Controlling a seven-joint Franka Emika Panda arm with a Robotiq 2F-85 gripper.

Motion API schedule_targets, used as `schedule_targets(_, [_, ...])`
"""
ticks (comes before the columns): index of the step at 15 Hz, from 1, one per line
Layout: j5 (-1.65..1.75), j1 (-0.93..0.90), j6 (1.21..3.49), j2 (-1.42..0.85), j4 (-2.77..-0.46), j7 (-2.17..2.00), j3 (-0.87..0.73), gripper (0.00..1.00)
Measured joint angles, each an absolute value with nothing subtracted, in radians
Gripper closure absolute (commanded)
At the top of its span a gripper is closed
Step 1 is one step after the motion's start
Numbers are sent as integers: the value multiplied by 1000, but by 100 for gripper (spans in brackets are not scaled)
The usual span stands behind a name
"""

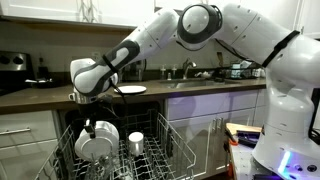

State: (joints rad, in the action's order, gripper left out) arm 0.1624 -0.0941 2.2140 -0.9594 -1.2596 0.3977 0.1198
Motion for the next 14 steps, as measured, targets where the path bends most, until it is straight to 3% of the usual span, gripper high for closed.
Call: schedule_targets(14, [120, -36, 2172, -804, -1395, 469, 183, 93])
